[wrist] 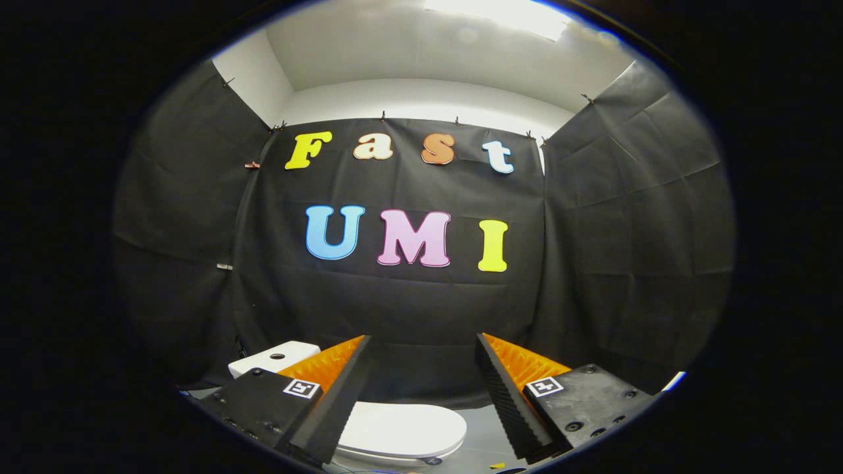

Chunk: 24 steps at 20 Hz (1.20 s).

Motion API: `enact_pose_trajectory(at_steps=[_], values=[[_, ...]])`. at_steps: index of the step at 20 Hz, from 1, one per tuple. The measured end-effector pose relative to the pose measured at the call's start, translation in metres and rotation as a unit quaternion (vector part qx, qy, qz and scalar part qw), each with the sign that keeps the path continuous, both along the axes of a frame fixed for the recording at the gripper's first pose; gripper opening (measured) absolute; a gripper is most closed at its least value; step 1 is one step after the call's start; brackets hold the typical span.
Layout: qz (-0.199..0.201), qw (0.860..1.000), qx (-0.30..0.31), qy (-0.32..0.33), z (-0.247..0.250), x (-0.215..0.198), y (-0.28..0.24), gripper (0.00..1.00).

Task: Open the toilet lid.

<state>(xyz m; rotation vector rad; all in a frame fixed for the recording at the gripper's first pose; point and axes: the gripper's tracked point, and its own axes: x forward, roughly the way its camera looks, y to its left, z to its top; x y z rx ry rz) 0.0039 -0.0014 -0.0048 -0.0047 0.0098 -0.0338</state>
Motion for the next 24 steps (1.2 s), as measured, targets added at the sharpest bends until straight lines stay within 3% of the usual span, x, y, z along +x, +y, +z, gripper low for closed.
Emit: enact_pose_trajectory(at_steps=[12, 24], values=[[-0.02, 0.999, 0.029, 0.034, -0.042, 0.006, -0.03, 0.98], [0.01, 0.983, 0.141, 0.113, -0.17, 0.042, -0.04, 0.98]])
